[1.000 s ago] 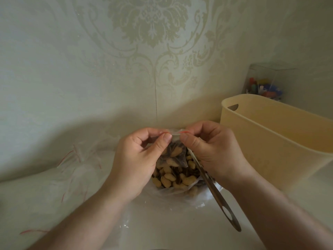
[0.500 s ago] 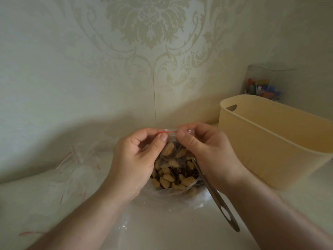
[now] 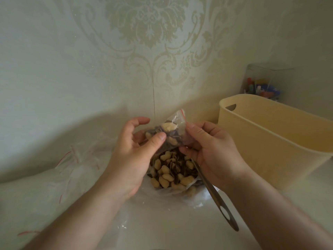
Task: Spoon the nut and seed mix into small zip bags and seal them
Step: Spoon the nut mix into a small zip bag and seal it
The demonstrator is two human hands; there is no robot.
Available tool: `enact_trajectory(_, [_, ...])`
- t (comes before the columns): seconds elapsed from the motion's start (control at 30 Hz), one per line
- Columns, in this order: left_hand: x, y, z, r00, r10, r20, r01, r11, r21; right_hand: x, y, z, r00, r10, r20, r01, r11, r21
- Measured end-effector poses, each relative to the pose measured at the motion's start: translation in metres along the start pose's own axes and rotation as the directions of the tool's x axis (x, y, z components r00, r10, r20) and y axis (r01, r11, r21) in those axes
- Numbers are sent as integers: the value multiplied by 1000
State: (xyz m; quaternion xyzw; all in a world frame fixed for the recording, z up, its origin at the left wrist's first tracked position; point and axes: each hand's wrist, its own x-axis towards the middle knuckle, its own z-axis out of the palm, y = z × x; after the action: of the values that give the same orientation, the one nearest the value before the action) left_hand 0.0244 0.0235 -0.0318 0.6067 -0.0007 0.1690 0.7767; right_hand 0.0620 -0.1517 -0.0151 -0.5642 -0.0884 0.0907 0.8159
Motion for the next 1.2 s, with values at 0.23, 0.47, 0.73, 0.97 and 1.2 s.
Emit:
enact_trajectory(0.23, [-2, 4, 4, 989, 133, 60, -130, 990, -46, -7, 2, 2, 982, -30, 185, 72, 972, -226])
enact_trajectory(0.47, [-1, 3, -2, 986, 83, 145, -83, 997, -5, -5, 4, 0, 983, -70, 167, 90, 989, -115])
enact_trajectory(0.73, [0, -1, 1, 995, 39, 93, -40, 999, 10, -5, 5, 2, 967, -45, 250, 72, 992, -100])
enact_trajectory(0.97, [-3, -4, 3, 994, 19, 107, -26, 998, 63, -6, 4, 1, 974, -20, 227, 58, 985, -160])
enact_trajectory(1.2, [-3, -8, 8, 990, -3, 142, -10, 995, 95, -4, 5, -1, 982, -126, 140, 163, 944, -287])
